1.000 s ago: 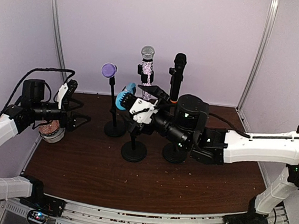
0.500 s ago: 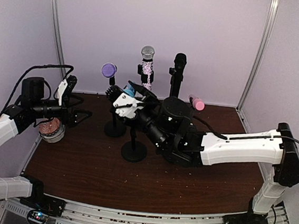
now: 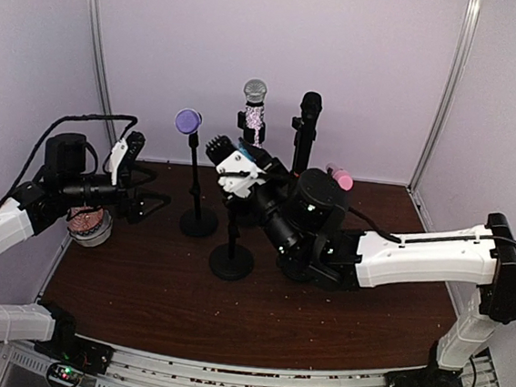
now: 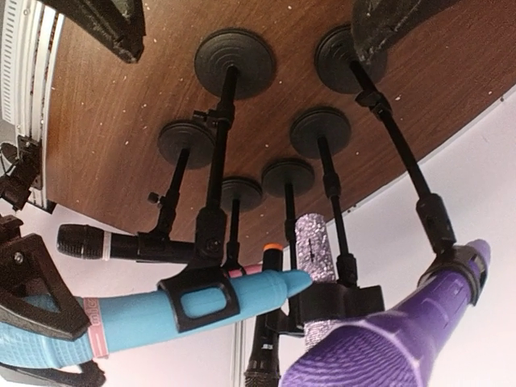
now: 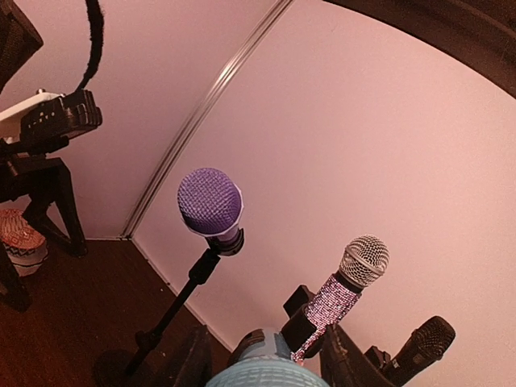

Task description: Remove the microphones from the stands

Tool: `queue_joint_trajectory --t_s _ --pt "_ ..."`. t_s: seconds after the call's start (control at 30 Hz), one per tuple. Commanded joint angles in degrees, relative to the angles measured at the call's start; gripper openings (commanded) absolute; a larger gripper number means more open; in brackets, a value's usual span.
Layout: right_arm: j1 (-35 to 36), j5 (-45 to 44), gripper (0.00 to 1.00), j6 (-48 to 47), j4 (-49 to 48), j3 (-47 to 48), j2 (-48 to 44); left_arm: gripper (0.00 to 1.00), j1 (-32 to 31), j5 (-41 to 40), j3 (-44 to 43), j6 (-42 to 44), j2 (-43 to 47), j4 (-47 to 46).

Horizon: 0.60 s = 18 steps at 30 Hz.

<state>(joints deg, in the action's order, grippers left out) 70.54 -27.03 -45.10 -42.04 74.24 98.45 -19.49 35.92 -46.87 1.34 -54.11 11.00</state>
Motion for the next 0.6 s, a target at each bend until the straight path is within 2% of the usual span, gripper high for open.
queue_joint_trajectory --t_s 0.0,0.13,0.27,0.57 --pt "-1.54 4.84 0.2 10.05 0.19 -1.45 -4.65 0.9 -5.16 -5.61 0.38 -3.89 -2.09 -8.92" --pt "-2.12 7.99 0.08 13.72 2.56 -0.7 -5.47 0.84 -8.68 -9.42 -0.16 -6.54 -5.89 -15.54" --pt "-2.5 9.32 0.01 17.37 2.68 -1.29 -6.05 0.8 -12.39 -10.78 -1.7 -7.25 -9.86 -18.64" --pt "-4.78 14.48 0.0 29.24 1.44 -4.63 -9.65 0.74 -15.5 -13.26 -6.29 -8.74 -17.17 -22.02"
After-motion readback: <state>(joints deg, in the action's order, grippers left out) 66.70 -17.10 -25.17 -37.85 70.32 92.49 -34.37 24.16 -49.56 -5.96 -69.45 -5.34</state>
